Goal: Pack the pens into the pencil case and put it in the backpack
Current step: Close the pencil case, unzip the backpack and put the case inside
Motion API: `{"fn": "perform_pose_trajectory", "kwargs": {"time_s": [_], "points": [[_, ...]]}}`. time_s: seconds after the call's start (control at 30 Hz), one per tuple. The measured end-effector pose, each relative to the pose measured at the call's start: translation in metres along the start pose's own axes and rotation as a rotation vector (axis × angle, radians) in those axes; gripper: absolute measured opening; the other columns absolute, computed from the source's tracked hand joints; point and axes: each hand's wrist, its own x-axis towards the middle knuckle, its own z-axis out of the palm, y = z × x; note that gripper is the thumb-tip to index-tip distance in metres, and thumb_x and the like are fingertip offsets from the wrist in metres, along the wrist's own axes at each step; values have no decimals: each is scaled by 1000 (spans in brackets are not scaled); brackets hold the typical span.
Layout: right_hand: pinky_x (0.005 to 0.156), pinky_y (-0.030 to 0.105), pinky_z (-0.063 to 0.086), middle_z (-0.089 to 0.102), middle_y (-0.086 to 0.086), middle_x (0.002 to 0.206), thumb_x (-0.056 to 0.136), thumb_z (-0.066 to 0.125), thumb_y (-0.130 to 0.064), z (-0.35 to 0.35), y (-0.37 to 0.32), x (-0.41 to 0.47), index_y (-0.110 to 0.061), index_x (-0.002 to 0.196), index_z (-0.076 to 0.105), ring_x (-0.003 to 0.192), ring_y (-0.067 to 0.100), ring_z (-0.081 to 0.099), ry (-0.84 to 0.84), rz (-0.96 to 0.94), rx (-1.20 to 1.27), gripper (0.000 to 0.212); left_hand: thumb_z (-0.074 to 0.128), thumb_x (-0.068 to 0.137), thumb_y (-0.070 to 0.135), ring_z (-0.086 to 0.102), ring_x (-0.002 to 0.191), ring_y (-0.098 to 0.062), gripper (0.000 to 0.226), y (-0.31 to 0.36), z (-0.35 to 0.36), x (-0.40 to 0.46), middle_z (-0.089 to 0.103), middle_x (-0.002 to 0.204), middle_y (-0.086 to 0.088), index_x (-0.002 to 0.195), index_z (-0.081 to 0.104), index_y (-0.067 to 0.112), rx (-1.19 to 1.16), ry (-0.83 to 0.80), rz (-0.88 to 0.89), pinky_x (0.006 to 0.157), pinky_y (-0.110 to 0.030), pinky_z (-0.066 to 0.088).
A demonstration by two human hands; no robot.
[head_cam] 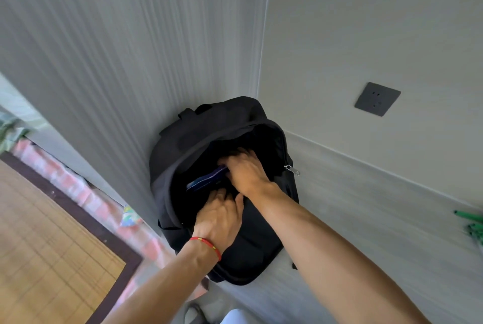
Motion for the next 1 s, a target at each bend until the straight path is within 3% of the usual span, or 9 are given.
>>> {"fn": "perform_pose_trajectory", "kwargs": {"time_s": [0.1, 0.17, 0.3, 0.4, 0.6, 0.73, 0.83, 1.0], "points": [[109, 35, 34, 68, 0, 120, 91, 61, -11, 2, 14, -6, -29, 118, 71, 120, 24, 57, 14, -15, 56, 34, 4, 95, 15, 46, 118, -35, 59, -3, 3, 0, 58, 120, -18, 127, 51, 2, 45, 23, 68, 111, -43, 31], [107, 36, 40, 70, -1, 118, 92, 59, -8, 3, 21, -13, -28, 119, 70, 114, 25, 61, 39, -44, 103, 36, -1, 94, 16, 46, 121, -33, 63, -5, 1, 0, 58, 121, -15, 125, 52, 5, -5, 34, 35, 113, -40, 29], [107, 40, 44, 67, -1, 129, 91, 54, 2, 5, 25, -26, -25, 130, 66, 119, 23, 62, -9, -146, 214, 49, 36, 97, 14, 55, 117, -28, 34, -9, -2, 8, 63, 123, -13, 122, 59, 8, -214, 53, -84, 106, -36, 41], [115, 40, 37, 61, -2, 142, 85, 53, 9, 2, 26, -27, -26, 141, 56, 132, 22, 54, -59, -187, 169, 66, 52, 87, 1, 63, 113, -23, 37, -20, -6, 18, 68, 121, -8, 120, 66, 14, -386, 86, -196, 100, -27, 47], [115, 44, 38, 61, 2, 141, 87, 51, 3, 0, 24, -10, -29, 145, 49, 130, 30, 56, -182, -200, 111, 65, 60, 77, -14, 71, 97, -20, 42, -28, -8, 28, 77, 100, -4, 98, 78, 18, -525, 136, -323, 87, -18, 48], [117, 43, 37, 48, 9, 154, 94, 42, -7, 0, 27, 1, -33, 152, 39, 141, 33, 44, -302, -69, 190, 63, 60, 75, -14, 72, 93, -25, 40, -30, -11, 30, 78, 95, -8, 92, 79, 17, -548, 199, -346, 86, -24, 52], [117, 43, 37, 52, 9, 151, 93, 43, -11, 0, 25, 5, -35, 146, 46, 139, 32, 47, -341, -72, 163, 59, 59, 76, -12, 72, 94, -25, 39, -30, -12, 31, 78, 96, -8, 92, 80, 17, -551, 211, -355, 88, -26, 53], [121, 41, 18, 59, 3, 141, 93, 47, -13, 15, 17, 1, -28, 139, 52, 136, 23, 45, -413, -58, -34, 49, 60, 76, -11, 71, 96, -21, 39, -27, -11, 33, 78, 98, -4, 93, 79, 18, -555, 208, -356, 87, -22, 52]]}}
